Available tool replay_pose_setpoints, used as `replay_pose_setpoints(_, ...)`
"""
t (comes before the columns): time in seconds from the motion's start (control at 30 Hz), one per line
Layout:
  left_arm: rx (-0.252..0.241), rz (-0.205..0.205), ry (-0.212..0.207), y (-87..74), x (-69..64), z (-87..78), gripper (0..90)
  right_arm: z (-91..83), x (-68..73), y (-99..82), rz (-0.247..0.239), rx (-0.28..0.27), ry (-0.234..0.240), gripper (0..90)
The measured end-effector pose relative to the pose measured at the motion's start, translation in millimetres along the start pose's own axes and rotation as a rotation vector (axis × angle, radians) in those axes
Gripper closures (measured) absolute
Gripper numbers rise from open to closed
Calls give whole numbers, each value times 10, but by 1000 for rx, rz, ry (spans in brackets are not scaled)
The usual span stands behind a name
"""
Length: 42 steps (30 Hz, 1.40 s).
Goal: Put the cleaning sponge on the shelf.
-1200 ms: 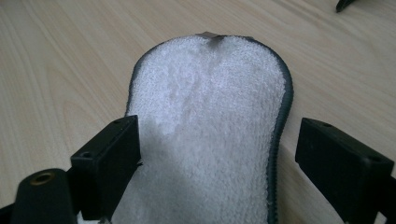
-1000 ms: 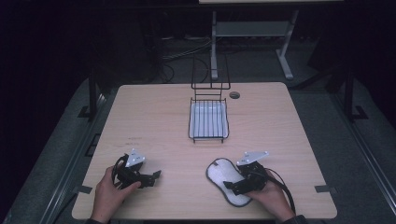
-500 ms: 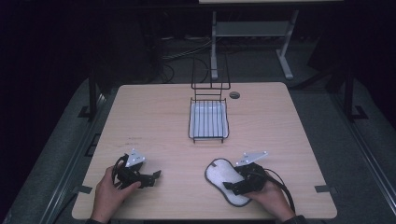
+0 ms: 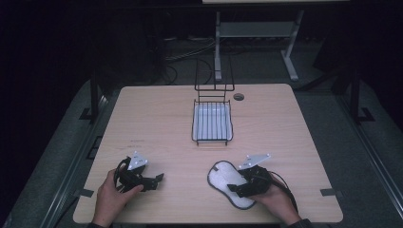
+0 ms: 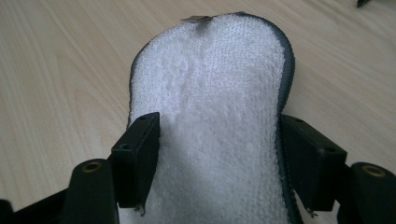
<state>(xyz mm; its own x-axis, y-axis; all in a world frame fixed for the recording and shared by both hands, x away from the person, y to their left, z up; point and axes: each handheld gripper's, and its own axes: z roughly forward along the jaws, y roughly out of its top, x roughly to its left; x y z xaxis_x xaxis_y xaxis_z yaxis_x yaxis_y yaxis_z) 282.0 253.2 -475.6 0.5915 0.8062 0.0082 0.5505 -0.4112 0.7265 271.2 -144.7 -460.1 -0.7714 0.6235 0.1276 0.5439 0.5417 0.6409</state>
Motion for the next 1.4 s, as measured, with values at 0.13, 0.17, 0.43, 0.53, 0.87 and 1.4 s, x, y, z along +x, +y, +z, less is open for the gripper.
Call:
replay_pose_setpoints(0.13,0,0,0,0,0,0,127,-29,-9,9,-6,-7,-7,370)
replay_pose_setpoints(0.17,0,0,0,0,0,0,127,-29,-9,9,-6,-7,-7,370)
replay_pose_setpoints(0.43,0,0,0,0,0,0,127,-118,-41,27,-13,-36,-13,491)
replay_pose_setpoints(0.53,0,0,0,0,0,0,127,-155,-53,37,-7,-43,-15,531)
replay_pose_setpoints(0.87,0,0,0,0,0,0,127,-242,-106,58,2,-82,18,648)
replay_pose_setpoints(1.4,0,1,0,0,1,0,127,-410,-184,75,20,-159,72,788)
